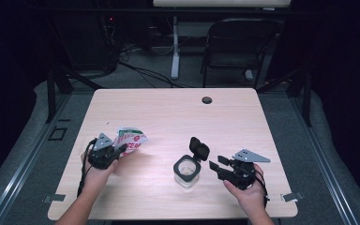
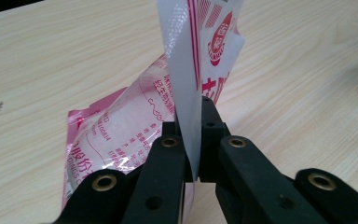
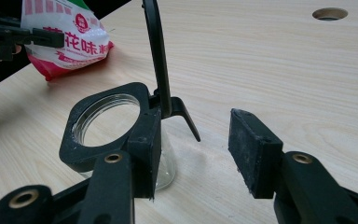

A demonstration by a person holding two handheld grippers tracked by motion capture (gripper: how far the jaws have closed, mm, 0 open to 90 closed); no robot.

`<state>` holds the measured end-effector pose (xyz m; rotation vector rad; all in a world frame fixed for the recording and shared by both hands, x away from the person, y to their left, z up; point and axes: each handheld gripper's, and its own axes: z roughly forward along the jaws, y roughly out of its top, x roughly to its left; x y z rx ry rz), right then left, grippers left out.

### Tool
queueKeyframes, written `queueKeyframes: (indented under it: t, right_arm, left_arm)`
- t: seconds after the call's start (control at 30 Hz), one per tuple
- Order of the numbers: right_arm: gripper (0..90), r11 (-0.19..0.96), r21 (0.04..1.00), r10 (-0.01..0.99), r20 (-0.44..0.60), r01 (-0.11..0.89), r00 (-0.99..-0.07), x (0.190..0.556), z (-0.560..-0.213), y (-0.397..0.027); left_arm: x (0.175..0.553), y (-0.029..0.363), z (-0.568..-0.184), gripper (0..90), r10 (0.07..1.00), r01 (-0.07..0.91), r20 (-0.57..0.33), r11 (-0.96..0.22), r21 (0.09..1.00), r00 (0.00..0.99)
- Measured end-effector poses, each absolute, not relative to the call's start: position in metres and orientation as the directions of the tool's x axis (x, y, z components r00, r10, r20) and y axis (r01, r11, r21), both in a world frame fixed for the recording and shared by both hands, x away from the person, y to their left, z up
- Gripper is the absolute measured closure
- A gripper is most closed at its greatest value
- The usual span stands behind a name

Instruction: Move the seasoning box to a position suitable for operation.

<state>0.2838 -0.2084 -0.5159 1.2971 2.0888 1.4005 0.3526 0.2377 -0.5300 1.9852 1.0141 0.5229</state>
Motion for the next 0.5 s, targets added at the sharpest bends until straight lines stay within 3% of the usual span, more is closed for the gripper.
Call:
queueKeyframes:
  t: [0.27, 0.5]
  right_arm:
    - [54.3, 0.115, 0.851, 0.811, 0.217, 0.513, -0.543, 0.286, -0.517, -0.207]
    - [54.3, 0.107, 0.852, 0.813, 0.222, 0.513, -0.538, 0.286, -0.518, -0.208]
  left_arm:
    - [0.351, 0.249, -0.519, 90.0, 0.829, 0.445, 0.004, -0.304, 0.843, 0.559]
    - [0.344, 0.258, -0.496, 90.0, 0.843, 0.384, 0.063, -0.308, 0.871, 0.534]
